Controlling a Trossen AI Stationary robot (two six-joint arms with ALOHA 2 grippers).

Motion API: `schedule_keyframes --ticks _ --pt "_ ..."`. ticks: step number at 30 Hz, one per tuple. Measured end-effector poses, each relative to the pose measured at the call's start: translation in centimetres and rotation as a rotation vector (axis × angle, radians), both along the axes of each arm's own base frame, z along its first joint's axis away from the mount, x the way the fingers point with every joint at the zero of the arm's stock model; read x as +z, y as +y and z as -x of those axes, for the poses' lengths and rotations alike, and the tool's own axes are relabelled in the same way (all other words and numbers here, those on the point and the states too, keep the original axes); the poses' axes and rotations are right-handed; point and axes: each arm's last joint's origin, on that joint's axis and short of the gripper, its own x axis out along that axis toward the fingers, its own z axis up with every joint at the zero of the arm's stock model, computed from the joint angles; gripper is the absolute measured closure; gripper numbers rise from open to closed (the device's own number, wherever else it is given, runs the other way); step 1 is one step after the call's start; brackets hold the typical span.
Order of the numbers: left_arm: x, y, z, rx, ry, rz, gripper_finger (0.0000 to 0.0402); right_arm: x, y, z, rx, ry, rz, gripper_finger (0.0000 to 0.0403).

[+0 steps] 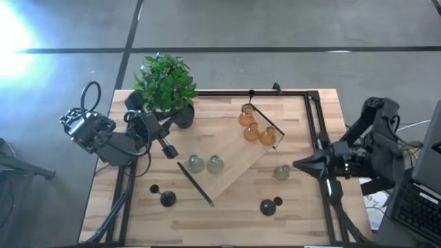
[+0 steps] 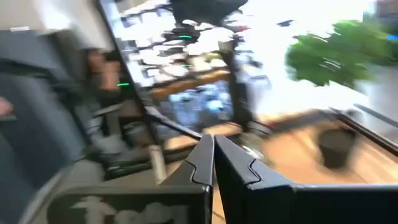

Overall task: Pick & Place candle stick holders
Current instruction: Put the transparent glass candle holder on the shelf

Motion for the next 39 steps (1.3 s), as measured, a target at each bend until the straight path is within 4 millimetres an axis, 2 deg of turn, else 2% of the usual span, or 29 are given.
schedule_keyframes --ticks 5,8,16,26,34,39 --pt "0.0 0.0 0.0 -0.002 0.010 -0.010 0.0398 -3.7 0.6 3.2 -0.217 -0.028 -0.017 0.0395" --pt "0.0 0.0 0.1 -0.002 0.010 -0.011 0.0397 -5.9 0.6 4.2 -0.267 -0.056 0.014 0.0395" --pt "0.0 0.1 0.1 -0.002 0.009 -0.011 0.0397 -12.3 -0.4 4.8 -0.295 -0.038 0.206 0.0395" --pt "0.1 0.2 0.2 0.002 0.006 -0.008 0.0397 -19.6 -3.5 5.8 -0.307 -0.052 0.102 0.0395" --pt "0.3 0.7 0.5 0.013 -0.007 0.001 0.0397 -24.2 -5.4 6.7 -0.079 0.192 0.073 0.0395" --pt "0.4 0.9 0.6 0.020 -0.013 0.004 0.0397 -26.7 -6.7 7.6 0.031 0.479 0.060 0.0395"
